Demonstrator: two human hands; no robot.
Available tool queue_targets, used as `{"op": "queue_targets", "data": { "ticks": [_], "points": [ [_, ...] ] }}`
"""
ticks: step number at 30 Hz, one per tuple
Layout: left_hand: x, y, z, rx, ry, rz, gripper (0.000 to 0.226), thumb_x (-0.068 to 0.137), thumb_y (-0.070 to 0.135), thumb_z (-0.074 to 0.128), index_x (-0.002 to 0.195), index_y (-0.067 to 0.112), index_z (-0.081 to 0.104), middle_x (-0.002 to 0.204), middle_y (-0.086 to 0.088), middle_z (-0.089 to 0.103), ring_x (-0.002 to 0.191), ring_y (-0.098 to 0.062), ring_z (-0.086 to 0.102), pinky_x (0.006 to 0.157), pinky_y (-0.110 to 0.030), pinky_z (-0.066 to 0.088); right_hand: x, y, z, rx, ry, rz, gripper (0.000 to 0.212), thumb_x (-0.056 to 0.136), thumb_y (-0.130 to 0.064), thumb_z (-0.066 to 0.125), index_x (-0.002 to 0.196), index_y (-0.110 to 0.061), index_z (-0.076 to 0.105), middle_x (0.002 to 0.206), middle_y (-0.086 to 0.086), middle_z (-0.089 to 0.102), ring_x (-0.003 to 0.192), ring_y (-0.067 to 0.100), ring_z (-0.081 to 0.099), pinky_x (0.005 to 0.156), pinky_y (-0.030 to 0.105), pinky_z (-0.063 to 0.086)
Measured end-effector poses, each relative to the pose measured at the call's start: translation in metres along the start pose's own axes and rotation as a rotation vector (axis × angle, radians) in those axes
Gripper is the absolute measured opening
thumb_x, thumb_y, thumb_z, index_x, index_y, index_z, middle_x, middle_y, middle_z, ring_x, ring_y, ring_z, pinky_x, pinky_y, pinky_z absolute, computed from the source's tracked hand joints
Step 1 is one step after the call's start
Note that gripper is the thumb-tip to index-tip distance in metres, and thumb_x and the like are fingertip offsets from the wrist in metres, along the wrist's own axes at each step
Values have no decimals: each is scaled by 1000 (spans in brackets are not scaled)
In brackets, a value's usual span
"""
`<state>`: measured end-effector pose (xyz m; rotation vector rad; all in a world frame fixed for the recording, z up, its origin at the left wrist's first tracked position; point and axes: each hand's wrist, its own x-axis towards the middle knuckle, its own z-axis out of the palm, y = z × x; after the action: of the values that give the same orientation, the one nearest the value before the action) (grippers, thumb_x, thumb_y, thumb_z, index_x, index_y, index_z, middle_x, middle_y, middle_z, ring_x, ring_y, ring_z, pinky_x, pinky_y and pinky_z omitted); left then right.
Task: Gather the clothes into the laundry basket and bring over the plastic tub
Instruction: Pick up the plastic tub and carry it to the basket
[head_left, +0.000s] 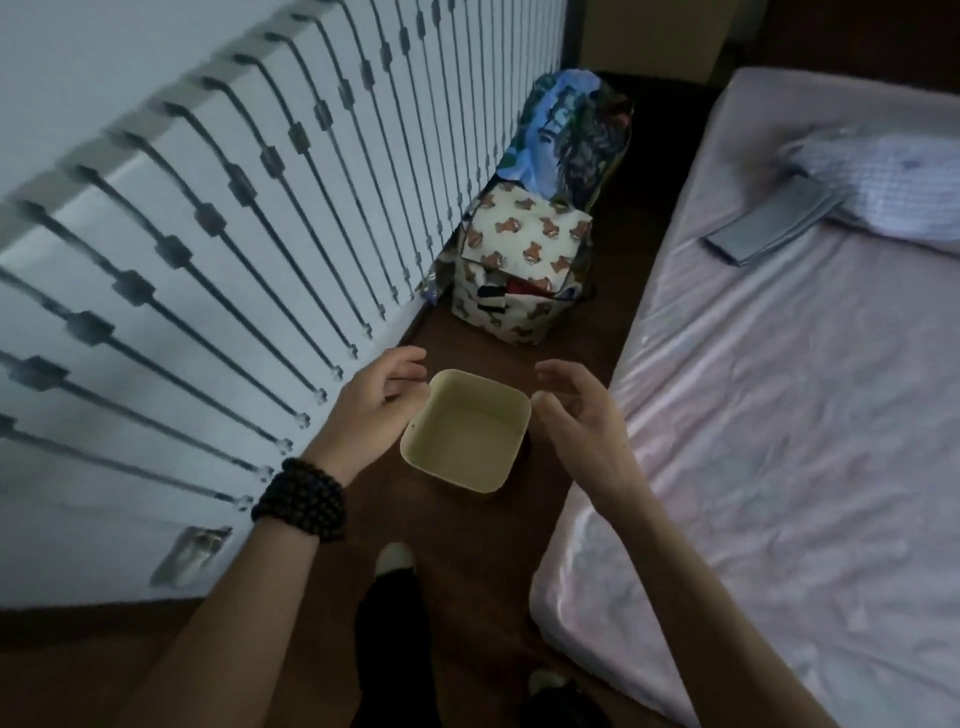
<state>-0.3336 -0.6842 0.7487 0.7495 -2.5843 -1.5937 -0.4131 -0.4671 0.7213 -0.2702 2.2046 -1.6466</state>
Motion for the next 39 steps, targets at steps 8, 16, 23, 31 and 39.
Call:
{"op": "queue_targets", "data": {
  "ticks": [8,16,23,31,39],
  "points": [
    [209,-149,-3,75,-225,-111,41,90,35,59,130,35,54,117,15,64,107,-3,62,90,-28,52,134,100,125,66,235,309,34,90,-31,62,124,-28,62,115,-13,66,106,5,65,85,27,56],
    [345,-362,80,223,-289,-305,56,86,36,61,139,30,45,114,12,58,94,2,56,71,-16,40,249,312,221,-22,231,591,47,89,-40,62,135,-35,54,142,6,51,123,28,57,102,50,52],
    [433,-503,154,395,-317,-416,57,88,25,59,142,15,43,119,2,59,104,-20,58,81,-32,47,310,471,254,-161,258,841,60,83,-47,65,141,-43,48,166,9,1,151,38,14,114,59,35],
    [472,-560,198,585,-227,-385,47,87,10,56,134,15,55,134,-15,59,118,-35,60,91,-45,55,337,544,259,-363,303,806,73,90,1,48,150,-37,30,155,8,27,137,35,39,109,52,45],
    [473,-575,197,613,-89,-482,31,87,4,55,118,6,55,117,-22,61,101,-41,61,78,-42,51,347,553,261,-397,246,886,62,93,-18,58,151,-23,35,155,9,24,137,34,40,107,46,45]
  ]
}}
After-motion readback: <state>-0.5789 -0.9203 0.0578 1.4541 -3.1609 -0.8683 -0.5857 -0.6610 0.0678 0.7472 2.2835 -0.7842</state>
